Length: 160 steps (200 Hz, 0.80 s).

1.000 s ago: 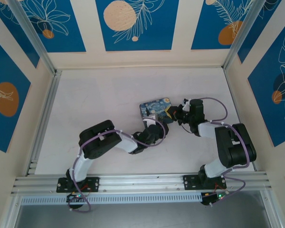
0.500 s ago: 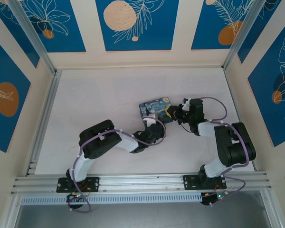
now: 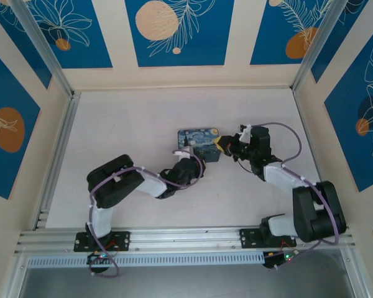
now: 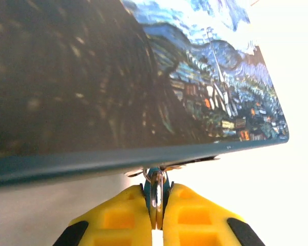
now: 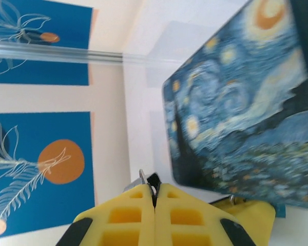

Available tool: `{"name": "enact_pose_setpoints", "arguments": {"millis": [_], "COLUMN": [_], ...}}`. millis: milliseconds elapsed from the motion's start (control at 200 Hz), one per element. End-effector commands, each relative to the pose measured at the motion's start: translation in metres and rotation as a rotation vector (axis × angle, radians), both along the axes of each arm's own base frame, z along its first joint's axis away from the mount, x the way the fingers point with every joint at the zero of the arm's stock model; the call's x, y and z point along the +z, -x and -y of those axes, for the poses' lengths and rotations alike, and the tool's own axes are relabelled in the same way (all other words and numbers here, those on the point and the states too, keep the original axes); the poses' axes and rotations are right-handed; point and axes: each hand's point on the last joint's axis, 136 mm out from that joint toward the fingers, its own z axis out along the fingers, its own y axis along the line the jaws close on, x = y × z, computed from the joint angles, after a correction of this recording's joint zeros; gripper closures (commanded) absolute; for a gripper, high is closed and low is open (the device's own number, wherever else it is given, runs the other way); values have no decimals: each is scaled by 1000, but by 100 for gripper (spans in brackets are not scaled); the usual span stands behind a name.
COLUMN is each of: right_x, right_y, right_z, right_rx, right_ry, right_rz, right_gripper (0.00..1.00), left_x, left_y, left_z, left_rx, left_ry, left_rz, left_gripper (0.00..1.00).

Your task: Unlock a padlock with a key

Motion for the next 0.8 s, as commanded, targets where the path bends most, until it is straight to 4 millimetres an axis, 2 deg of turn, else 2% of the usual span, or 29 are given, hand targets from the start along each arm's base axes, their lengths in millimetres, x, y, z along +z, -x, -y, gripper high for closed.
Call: {"name": "enact_pose_setpoints", "arguments": {"millis": [0,190,345,635,795], "right_x": [-11,-36,-49,-57,-61], "right_y": [31,70,87,90,87], "right_z": [-7,-17,-20,-20,-17], "right_rx": [53,102,113,78,44], "right_ry": [4,1,1,17,13], "right_rz": [-41,-47,-34,-35,-53], "right_gripper": [100,100,100,100,100], "left_x": [29,49,63,65,70], "left_y": [3,8,9,20,21], "left_z": [-10,-23,-23,-7,-7], "left_rx": [-40,-122,-170,-233,-208], "left_ry": [64,89,125,270,384], "left_rz": [-5,-66,-119,-257,-287], "left_gripper": [100,100,100,100,100]}}
